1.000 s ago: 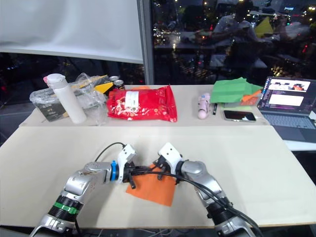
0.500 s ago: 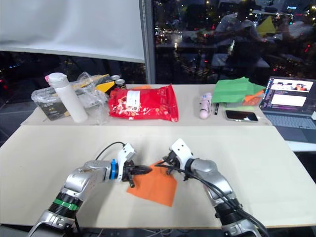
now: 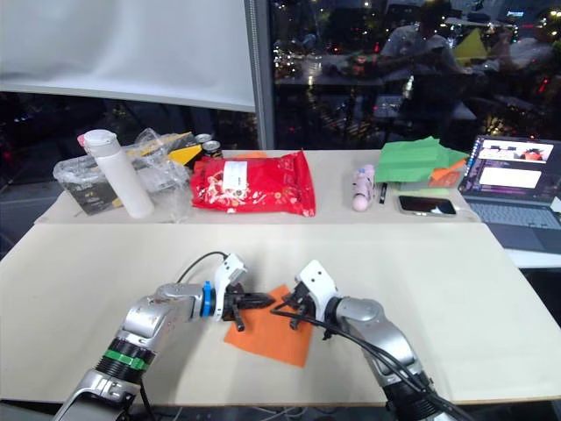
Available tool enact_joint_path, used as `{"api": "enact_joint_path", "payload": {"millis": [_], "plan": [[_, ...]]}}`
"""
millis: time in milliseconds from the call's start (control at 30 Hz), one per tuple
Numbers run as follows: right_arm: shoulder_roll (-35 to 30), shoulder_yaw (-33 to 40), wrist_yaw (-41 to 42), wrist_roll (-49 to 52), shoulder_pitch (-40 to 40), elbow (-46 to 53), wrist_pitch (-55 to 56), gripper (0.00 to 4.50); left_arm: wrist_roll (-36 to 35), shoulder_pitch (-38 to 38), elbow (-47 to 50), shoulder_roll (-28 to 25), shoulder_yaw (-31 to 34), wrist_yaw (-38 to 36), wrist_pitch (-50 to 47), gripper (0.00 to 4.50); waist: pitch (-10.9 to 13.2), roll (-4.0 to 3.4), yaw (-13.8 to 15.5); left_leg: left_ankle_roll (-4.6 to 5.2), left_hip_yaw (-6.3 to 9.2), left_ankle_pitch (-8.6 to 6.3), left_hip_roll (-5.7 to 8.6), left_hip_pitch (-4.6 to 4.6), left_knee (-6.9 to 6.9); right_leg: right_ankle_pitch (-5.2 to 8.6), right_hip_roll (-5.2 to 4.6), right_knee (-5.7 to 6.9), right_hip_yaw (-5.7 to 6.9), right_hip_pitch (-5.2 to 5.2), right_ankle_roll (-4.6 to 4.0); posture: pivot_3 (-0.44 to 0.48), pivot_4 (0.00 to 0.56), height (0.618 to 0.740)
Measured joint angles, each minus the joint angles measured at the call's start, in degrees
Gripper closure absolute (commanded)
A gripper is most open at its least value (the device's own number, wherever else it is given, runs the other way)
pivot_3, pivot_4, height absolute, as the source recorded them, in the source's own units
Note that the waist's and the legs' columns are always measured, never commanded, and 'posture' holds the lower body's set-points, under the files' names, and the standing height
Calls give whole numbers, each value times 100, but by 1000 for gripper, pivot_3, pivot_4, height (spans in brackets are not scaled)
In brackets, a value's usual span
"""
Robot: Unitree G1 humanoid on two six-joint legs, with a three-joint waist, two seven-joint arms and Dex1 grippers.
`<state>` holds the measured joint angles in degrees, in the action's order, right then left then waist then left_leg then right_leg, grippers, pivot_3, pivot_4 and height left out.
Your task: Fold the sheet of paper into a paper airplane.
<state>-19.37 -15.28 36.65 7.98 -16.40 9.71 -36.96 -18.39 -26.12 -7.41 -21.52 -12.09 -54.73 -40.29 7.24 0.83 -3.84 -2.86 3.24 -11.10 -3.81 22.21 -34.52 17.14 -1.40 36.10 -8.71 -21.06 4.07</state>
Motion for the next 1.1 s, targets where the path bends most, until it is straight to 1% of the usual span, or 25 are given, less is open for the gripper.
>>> {"api": "enact_joint_path", "payload": {"millis": [167, 267, 433, 533, 700, 833, 967, 1100], "plan": [[-70, 4, -50, 1, 14, 54, -8, 4500, 9, -129, -154, 145, -107, -20, 13, 4482, 1, 1, 6, 0, 0, 0, 1, 2, -1, 0, 0, -2, 0, 0, 0, 0, 150, 712], [-233, 86, -57, 24, 37, 195, -121, 4500, 45, -221, -225, 156, -210, -65, 51, 4482, 1, 1, 19, 0, 0, 0, 1, 6, -2, 0, -1, -5, 0, -1, 0, 0, 150, 712], [-863, 684, 56, 308, 213, 765, -592, 4500, 115, -232, -281, 67, -309, -190, 266, 4482, 3, 2, 46, 0, -1, 0, 2, 11, 1, 0, -1, -7, 0, -6, 0, 0, 150, 712], [-1166, 919, 75, 380, 336, 1024, -660, 4500, 181, -282, -373, 48, -381, -257, 407, 4482, 2, 3, 41, 0, 0, 0, 1, 5, 5, 1, -1, -8, 0, -4, 0, 0, 150, 712], [-1527, 885, 237, 456, 789, 1107, -728, 4500, 256, -350, -487, 51, -457, -349, 578, 4482, 3, 4, 46, 0, -3, 0, 3, 8, 2, 1, -3, -12, -1, -4, 0, 0, 150, 712], [-1660, 739, 327, 461, 825, 1306, -824, 4500, 265, -372, -560, 52, -473, -367, 662, 4482, 3, 4, 35, 0, -2, 0, 2, 5, 3, 1, -2, -11, -1, -3, 0, 0, 150, 712], [-1658, 562, 328, 459, 802, 1427, -886, 4500, 266, -395, -589, 52, -483, -385, 677, 4482, 2, 7, 31, 0, -1, 0, 2, 5, 2, 1, -2, -12, -1, -3, 0, 0, 150, 712], [-1794, 236, 392, 412, 738, 1618, -907, 4500, 270, -395, -590, 52, -485, -382, 679, 4482, 2, 7, 27, 0, -1, 0, 1, 4, 3, 1, -1, -12, -1, -3, 0, 0, 150, 712]]}}
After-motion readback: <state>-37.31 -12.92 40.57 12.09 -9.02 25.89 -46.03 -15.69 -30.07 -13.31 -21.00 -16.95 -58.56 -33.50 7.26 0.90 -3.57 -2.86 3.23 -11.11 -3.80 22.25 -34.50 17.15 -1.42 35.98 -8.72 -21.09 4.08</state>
